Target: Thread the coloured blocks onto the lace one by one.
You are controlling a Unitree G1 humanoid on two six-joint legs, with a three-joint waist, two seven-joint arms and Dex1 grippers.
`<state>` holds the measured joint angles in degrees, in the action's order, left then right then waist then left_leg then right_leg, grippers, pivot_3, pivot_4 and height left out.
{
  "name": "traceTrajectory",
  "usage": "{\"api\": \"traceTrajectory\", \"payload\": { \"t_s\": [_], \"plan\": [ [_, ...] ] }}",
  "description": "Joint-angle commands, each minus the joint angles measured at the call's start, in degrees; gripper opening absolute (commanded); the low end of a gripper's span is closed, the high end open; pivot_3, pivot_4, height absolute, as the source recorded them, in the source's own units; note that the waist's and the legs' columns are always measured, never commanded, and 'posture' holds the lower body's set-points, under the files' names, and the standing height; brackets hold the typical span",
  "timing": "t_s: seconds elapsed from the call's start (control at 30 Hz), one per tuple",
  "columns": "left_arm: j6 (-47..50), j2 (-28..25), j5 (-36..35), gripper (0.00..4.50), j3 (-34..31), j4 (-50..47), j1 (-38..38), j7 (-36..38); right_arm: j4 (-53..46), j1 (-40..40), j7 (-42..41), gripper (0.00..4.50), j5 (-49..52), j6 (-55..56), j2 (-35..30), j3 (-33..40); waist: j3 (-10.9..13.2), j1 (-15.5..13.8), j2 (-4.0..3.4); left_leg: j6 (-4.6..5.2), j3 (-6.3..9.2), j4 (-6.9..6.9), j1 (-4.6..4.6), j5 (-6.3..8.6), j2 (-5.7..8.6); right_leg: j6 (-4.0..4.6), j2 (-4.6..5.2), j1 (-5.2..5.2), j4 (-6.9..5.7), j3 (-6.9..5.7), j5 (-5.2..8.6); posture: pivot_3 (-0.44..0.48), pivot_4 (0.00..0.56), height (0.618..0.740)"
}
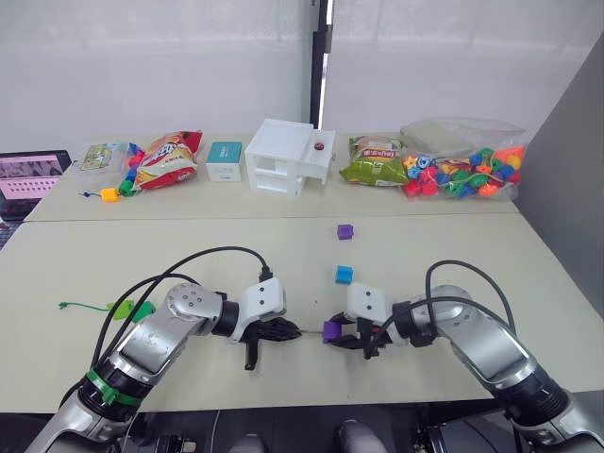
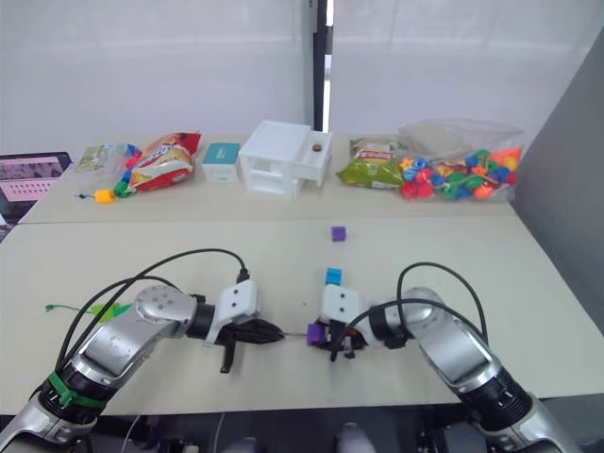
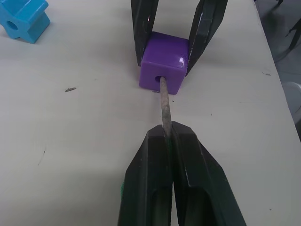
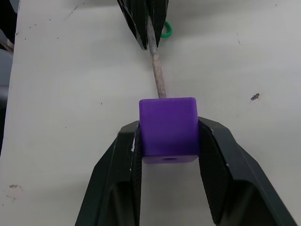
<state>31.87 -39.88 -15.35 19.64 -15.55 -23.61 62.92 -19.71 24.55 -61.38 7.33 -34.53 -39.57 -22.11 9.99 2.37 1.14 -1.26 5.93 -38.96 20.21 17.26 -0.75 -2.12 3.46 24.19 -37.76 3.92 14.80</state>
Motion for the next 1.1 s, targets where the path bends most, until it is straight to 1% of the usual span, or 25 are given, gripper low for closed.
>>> {"api": "traceTrajectory", "payload": {
  "t_s": [0.03,0.3,0.6,0.7,0.8,0.87,1.1],
  "plan": [
    [0.31,0.72,0.4,0.0,0.11,-2.07,-0.74,-0.82,-0.92,1.01,1.02,1.15,-0.6,-1.3,0.17,-0.41,0.0,0.01,0.0,0.0,0.0,0.0,0.0,0.0,0.0,0.0,0.0,0.0,0.0,0.0,0.0,0.0,0.15,0.74],
    [1.14,2.97,0.54,0.0,1.56,-2.53,-1.18,-1.62,-2.93,1.6,1.59,1.15,-0.18,-3.79,0.77,-0.93,0.0,0.07,0.0,0.0,0.0,-0.01,-0.01,0.0,0.0,0.0,-0.01,0.01,-0.06,0.0,0.0,0.0,0.15,0.74],
    [1.36,8.54,1.08,0.0,4.57,-1.15,-3.33,-1.68,-4.76,2.65,3.2,1.15,-0.24,-6.88,3.26,-2.61,-0.01,-0.22,0.02,-0.01,0.01,-0.07,-0.02,-0.01,0.01,0.0,0.0,-0.05,-0.06,0.0,0.0,0.0,0.15,0.74],
    [1.01,9.41,1.64,0.0,4.88,-0.15,-4.0,-1.13,-4.68,2.96,3.54,1.15,-0.46,-7.13,4.0,-3.17,-0.02,-0.3,0.02,-0.02,0.01,-0.09,-0.02,-0.01,0.02,0.0,0.0,-0.09,0.01,0.0,0.0,0.0,0.15,0.74],
    [0.65,9.56,2.13,0.0,4.66,0.32,-4.29,-0.54,-4.72,2.96,3.47,1.15,-0.75,-7.12,4.32,-3.43,-0.02,-0.23,0.02,-0.04,0.0,-0.09,-0.03,-0.02,0.01,0.0,0.0,-0.11,0.02,0.0,0.0,0.0,0.15,0.74],
    [0.62,8.63,1.85,0.0,3.49,0.12,-3.75,0.24,-4.66,2.35,3.3,1.15,-0.85,-6.79,4.15,-3.12,-0.02,-0.21,0.02,-0.04,0.0,-0.09,-0.05,-0.03,0.01,0.0,-0.01,-0.12,0.0,0.0,0.0,0.0,0.15,0.74],
    [0.87,6.14,0.43,0.0,-0.31,-0.85,-1.58,1.98,-2.2,0.16,2.19,1.15,-1.79,-3.63,0.94,-2.15,-0.02,0.1,0.02,-0.04,0.01,-0.08,-0.05,-0.02,0.01,0.0,-0.01,-0.03,-0.14,0.0,0.0,0.0,0.15,0.74]
  ]
}}
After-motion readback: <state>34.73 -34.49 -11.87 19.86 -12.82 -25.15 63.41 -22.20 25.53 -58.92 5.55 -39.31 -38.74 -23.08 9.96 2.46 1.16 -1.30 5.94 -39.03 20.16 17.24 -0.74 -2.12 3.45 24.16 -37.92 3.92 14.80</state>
